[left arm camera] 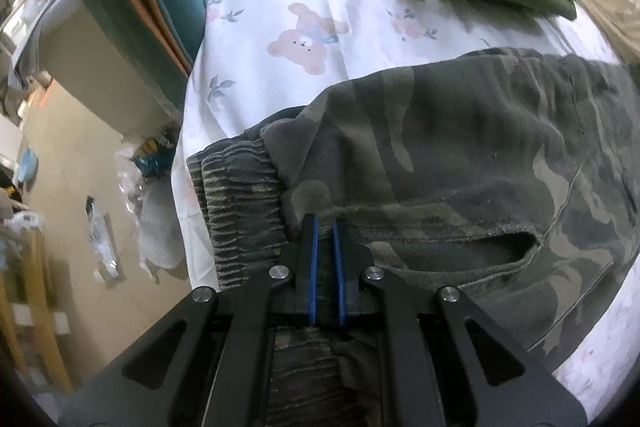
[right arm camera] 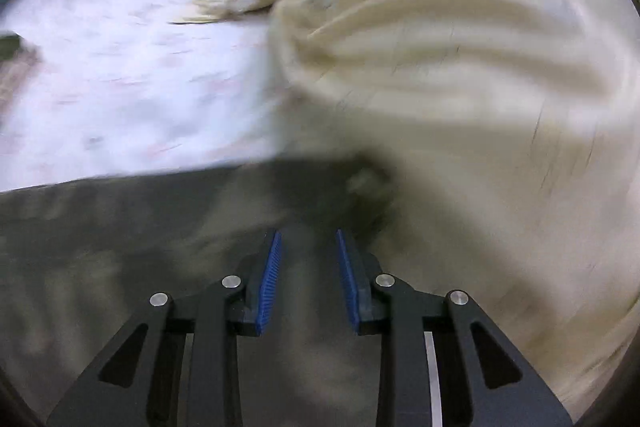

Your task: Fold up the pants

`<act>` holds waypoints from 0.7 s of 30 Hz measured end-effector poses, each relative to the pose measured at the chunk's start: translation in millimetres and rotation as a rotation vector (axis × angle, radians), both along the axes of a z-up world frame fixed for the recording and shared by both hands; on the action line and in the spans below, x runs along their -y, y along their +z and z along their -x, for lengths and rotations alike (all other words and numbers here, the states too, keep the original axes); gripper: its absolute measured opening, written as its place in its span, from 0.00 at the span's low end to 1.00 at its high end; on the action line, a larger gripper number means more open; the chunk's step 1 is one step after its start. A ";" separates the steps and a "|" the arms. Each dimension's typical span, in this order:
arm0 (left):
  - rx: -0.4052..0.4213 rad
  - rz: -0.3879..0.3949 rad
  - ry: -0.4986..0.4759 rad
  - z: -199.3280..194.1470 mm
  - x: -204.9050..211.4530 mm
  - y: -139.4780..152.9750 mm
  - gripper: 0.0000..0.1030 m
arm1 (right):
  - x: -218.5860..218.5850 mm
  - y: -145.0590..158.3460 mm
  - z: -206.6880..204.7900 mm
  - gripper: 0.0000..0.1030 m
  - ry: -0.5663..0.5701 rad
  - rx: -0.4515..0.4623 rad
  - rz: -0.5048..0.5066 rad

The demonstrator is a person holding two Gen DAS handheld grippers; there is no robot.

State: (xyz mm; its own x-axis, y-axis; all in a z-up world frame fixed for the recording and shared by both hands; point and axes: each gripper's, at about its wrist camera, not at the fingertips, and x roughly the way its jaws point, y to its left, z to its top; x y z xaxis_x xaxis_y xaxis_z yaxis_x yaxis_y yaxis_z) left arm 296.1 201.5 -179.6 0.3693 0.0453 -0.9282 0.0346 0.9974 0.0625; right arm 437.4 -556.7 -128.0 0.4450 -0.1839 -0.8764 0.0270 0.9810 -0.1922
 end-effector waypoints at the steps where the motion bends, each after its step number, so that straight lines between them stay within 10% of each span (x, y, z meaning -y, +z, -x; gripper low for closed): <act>1: 0.002 -0.007 -0.006 0.8 0.1 0.2 0.07 | -9.1 -9.3 11.7 0.28 0.010 -0.024 -0.039; 6: 0.020 -0.115 -0.093 9.3 11.1 14.7 0.07 | -13.0 -50.9 55.1 0.46 -0.060 -0.112 0.273; 9: 0.052 -0.127 -0.073 24.3 6.0 37.3 0.03 | -10.2 -18.5 67.4 0.42 -0.180 -0.063 0.202; 15: 0.172 -0.019 0.092 55.6 -16.3 100.7 0.09 | -100.9 44.3 100.1 0.44 -0.032 0.126 0.061; 18: 0.219 0.115 0.221 72.0 -27.8 129.2 0.35 | -155.7 61.5 123.0 0.45 0.018 0.176 -0.122; 20: 0.259 0.188 0.289 88.2 -30.8 142.3 0.83 | -190.9 66.8 139.9 0.45 0.064 0.176 -0.206; 21: 0.276 0.232 0.310 96.5 -28.1 146.0 0.88 | -203.1 69.6 148.1 0.48 0.091 0.173 -0.229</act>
